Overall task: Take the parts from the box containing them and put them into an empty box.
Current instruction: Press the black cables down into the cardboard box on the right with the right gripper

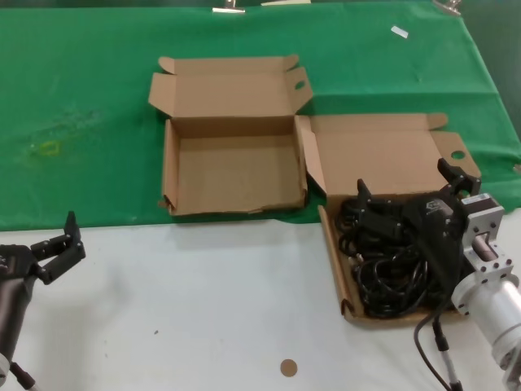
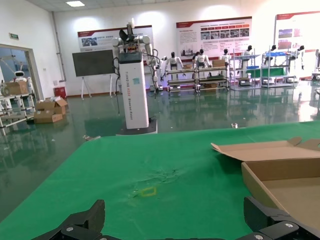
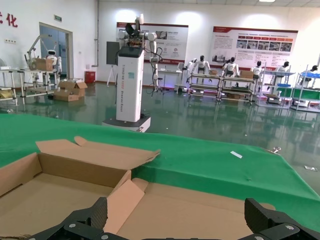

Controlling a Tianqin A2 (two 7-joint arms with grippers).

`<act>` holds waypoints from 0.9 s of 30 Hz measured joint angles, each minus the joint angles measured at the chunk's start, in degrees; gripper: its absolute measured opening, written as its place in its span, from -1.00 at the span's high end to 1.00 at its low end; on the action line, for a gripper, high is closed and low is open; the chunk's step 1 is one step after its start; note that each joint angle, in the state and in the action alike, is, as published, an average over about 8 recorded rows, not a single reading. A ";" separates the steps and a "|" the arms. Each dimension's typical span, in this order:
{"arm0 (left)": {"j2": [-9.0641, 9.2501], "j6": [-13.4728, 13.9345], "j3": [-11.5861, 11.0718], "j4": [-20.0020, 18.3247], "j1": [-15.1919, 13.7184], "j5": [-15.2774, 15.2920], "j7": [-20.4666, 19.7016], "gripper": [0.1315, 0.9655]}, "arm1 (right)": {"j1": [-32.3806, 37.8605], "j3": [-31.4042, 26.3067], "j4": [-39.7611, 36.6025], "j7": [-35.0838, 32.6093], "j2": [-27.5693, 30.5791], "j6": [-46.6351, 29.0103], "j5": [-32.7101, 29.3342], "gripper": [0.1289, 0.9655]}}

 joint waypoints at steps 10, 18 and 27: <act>0.00 0.00 0.00 0.00 0.00 0.00 0.00 -1.00 | 0.00 0.00 0.00 0.00 0.00 0.00 0.00 -1.00; 0.00 0.00 0.00 0.00 0.00 0.00 0.00 -1.00 | 0.00 0.00 0.00 0.00 0.00 0.00 0.00 -1.00; 0.00 0.00 0.00 0.00 0.00 0.00 0.00 -1.00 | 0.00 0.00 0.00 0.00 0.00 0.00 0.00 -1.00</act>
